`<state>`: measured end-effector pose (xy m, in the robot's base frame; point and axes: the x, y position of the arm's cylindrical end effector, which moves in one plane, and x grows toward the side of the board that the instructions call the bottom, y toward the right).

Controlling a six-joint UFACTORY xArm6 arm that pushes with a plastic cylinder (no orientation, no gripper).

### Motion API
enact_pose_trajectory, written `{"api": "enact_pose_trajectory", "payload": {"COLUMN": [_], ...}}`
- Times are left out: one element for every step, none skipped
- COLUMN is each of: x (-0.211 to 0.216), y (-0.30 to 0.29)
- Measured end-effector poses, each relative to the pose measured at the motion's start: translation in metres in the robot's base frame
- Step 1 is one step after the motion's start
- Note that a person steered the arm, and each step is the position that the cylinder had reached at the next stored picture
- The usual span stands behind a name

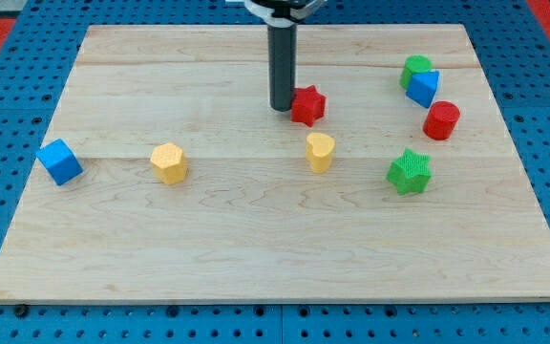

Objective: Move the red star towards the green star

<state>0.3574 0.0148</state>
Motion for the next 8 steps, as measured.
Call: {"api": "enact_pose_trajectory", "payload": {"x": [-0.029, -0.045, -0.037, -0.021, -0.004, 0.011, 0.011, 0.001], "y": [-0.006, -0.008, -0.003, 0.015, 0.041, 0.051, 0.052, 0.036]}}
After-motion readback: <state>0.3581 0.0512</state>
